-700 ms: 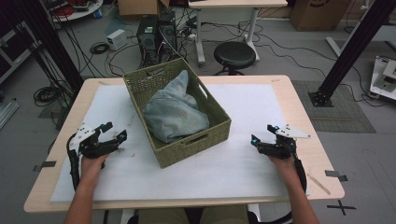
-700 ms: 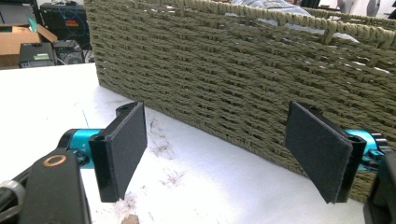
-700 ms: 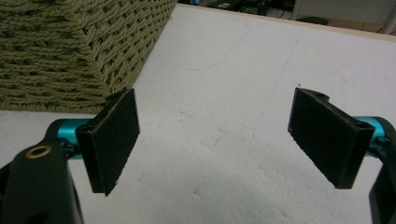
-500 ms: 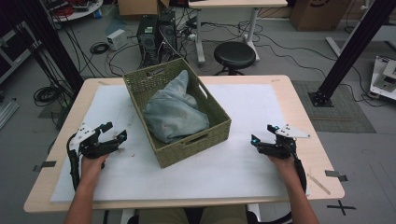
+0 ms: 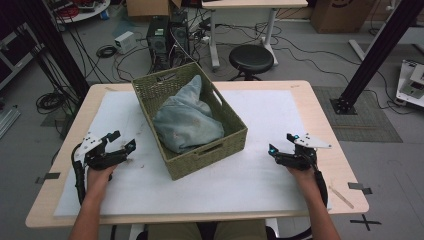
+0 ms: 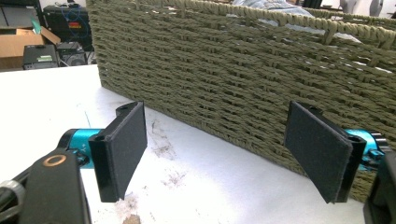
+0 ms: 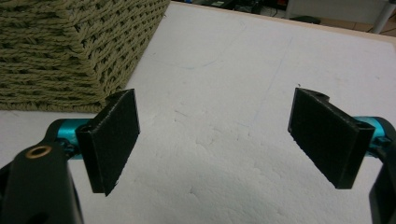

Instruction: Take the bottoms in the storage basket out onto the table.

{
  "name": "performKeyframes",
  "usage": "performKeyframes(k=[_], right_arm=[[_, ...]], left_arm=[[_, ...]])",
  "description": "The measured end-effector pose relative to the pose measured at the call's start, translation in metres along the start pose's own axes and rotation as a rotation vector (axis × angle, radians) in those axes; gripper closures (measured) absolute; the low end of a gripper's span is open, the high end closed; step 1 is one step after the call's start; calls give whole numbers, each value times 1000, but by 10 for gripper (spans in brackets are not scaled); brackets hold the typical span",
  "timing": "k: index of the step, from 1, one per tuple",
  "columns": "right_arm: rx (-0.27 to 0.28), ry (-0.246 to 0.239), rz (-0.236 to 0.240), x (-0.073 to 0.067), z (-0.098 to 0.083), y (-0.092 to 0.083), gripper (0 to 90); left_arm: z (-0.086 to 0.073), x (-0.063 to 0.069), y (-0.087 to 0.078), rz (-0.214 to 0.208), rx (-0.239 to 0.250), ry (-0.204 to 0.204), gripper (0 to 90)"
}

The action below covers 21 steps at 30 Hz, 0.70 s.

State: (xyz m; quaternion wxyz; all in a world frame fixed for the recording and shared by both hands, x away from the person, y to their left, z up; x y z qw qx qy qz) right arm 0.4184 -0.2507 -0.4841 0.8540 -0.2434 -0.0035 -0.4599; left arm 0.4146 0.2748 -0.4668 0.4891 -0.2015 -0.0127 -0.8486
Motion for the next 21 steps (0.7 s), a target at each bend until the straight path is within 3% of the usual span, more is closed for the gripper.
performKeyframes(k=[13, 18, 21], right_arm=[[-1, 7, -2, 1, 0, 0, 169], [-3, 19, -1, 1, -1, 0, 169], [-5, 16, 0, 1, -1, 0, 169]], left_arm=[[2, 0, 0, -1, -9, 2, 215], [29, 10, -2, -32, 47, -3, 215], [38, 14, -1, -44, 38, 2, 215]])
Point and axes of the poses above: each handheld gripper's, and its own axes: y roughly forward along the jaws, z roughly out of its top, x roughly to its right, the point moved 9 cm from there along y, roughly forward along the jaws, and after that the axes turned 15 degrees about -y, right-handed, at the moved point
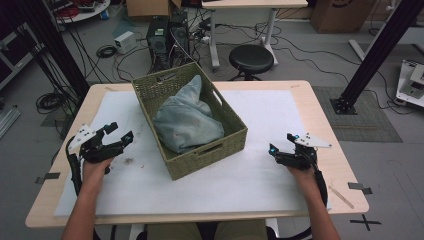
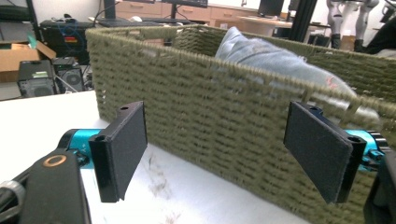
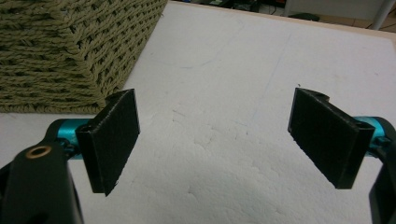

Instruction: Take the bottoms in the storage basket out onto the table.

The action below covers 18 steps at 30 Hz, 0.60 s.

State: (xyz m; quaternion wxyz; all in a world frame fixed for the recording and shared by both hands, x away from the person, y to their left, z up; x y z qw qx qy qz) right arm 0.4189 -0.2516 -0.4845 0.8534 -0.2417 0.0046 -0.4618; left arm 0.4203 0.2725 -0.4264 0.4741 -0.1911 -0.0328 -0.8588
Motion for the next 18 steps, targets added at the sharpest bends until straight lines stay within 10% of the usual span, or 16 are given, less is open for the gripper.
performKeyframes(k=[18], right_arm=[[2, -10, -2, 0, 0, 0, 169]], left_arm=[[40, 33, 25, -83, -87, 46, 215]])
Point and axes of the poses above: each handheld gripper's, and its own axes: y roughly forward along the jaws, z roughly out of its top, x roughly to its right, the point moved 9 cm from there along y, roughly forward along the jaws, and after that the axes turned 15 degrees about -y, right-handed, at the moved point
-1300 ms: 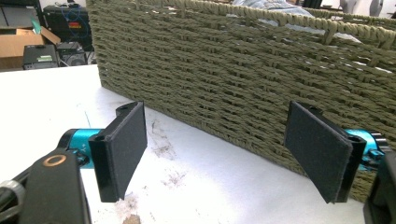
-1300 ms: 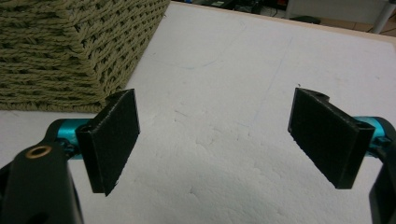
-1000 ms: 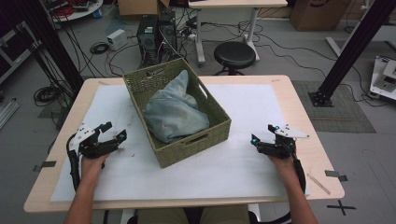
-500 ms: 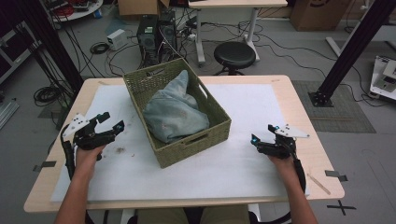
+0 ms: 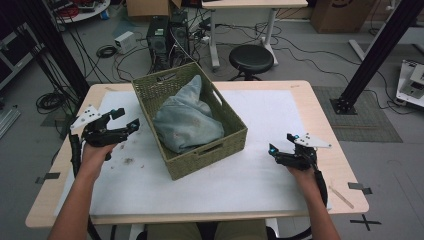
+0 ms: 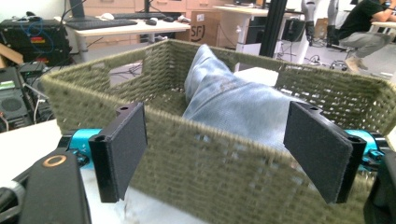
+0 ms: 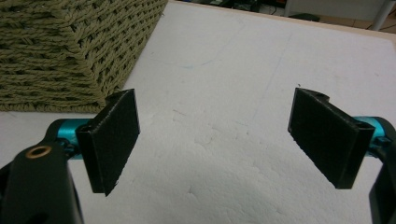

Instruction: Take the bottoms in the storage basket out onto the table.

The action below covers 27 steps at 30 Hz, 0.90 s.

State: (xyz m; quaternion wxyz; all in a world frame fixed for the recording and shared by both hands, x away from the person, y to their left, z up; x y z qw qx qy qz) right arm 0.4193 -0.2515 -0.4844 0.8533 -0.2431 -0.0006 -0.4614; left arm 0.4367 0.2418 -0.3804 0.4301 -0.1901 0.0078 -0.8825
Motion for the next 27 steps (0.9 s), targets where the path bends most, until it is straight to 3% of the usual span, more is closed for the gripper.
performKeyframes(k=[13, 27], right_arm=[[-3, 1, 2, -1, 0, 0, 169], [3, 0, 2, 0, 0, 0, 169]], left_arm=[[25, 20, 29, -40, -73, 82, 215], [53, 41, 65, -106, -105, 101, 215]])
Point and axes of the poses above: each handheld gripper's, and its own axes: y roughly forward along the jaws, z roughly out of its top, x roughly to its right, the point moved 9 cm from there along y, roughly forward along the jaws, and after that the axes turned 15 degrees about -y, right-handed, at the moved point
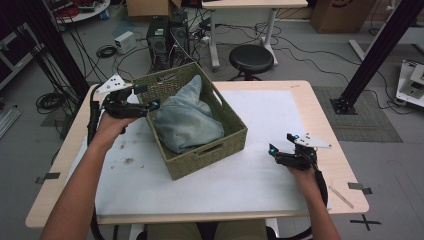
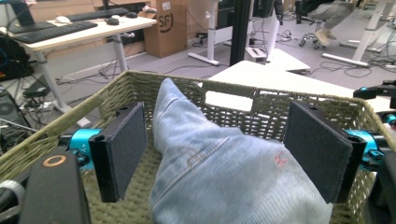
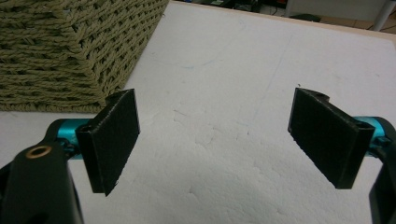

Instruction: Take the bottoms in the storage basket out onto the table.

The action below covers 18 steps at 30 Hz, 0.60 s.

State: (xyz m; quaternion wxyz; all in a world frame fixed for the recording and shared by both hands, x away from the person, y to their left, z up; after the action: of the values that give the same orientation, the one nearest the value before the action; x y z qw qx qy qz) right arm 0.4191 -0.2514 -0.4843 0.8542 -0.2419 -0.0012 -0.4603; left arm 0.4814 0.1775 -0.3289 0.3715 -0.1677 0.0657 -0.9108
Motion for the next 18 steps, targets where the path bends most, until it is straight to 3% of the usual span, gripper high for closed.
performKeyframes(k=[8, 14, 18], right_arm=[[1, 3, 2, 0, 0, 0, 169], [0, 4, 2, 0, 0, 0, 169], [1, 5, 2, 0, 0, 0, 169]], left_arm=[[7, 9, 23, -24, -49, 27, 215], [6, 6, 49, -17, -101, 15, 215], [3, 4, 57, -19, -124, 2, 215]])
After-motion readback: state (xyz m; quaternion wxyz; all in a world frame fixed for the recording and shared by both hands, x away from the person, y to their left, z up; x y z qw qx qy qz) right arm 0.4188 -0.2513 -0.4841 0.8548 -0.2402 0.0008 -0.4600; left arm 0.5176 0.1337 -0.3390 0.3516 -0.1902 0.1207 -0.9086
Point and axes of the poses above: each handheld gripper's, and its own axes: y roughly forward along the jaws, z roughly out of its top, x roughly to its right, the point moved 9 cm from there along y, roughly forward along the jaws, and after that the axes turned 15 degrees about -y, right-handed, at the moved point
